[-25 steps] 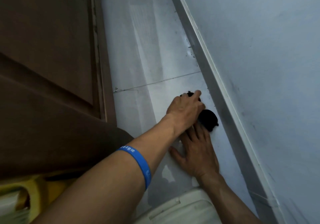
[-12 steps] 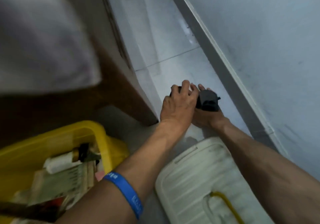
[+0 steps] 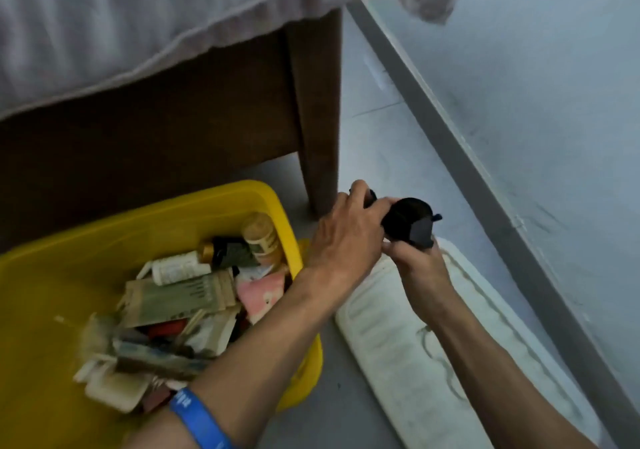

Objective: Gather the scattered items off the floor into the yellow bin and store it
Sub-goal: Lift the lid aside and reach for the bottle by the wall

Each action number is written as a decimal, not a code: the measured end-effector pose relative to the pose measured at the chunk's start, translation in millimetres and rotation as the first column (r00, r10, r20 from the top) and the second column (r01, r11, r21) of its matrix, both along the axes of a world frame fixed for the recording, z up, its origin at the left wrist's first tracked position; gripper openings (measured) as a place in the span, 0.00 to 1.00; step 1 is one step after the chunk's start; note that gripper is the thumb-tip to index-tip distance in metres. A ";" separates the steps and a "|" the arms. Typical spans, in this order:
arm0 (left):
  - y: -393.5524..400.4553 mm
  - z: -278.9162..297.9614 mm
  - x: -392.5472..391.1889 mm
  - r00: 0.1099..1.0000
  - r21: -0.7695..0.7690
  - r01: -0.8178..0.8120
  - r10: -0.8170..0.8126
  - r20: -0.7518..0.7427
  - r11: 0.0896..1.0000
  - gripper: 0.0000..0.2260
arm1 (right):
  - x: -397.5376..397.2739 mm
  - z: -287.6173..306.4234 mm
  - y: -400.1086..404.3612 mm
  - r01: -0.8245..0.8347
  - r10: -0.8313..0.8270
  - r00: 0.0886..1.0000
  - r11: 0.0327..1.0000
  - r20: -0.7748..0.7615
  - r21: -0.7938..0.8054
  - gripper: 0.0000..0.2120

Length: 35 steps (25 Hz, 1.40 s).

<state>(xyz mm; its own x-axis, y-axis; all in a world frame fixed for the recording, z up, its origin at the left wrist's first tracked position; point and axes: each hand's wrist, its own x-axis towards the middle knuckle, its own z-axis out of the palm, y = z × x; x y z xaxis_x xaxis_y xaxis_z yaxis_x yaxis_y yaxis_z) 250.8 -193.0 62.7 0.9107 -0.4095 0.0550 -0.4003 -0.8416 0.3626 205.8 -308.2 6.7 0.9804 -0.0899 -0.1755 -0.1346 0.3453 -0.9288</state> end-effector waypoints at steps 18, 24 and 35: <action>253.8 18.4 -86.3 0.934 0.107 -0.327 0.338 -0.119 0.939 0.33 | -34.9 74.7 211.4 -0.283 0.222 0.951 0.907 -0.216 -0.313 0.13; 196.5 19.2 -96.5 0.944 0.083 -0.327 0.321 0.079 0.941 0.35 | -58.7 80.0 161.4 -0.017 0.116 0.987 0.756 0.108 -0.655 0.16; 112.4 -12.0 -107.1 0.987 0.012 -0.116 0.117 -0.108 0.993 0.29 | -183.0 -75.1 48.3 -0.469 -0.071 0.883 -0.072 -0.464 -0.880 0.22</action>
<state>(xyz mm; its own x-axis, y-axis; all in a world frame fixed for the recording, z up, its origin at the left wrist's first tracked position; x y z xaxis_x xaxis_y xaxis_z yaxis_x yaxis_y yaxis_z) 143.7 -80.6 50.7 0.9526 -0.3003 -0.0483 -0.2581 -0.8822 0.3938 22.8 -259.9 -68.5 0.9026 -0.2376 -0.3590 -0.3077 -0.9393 -0.1518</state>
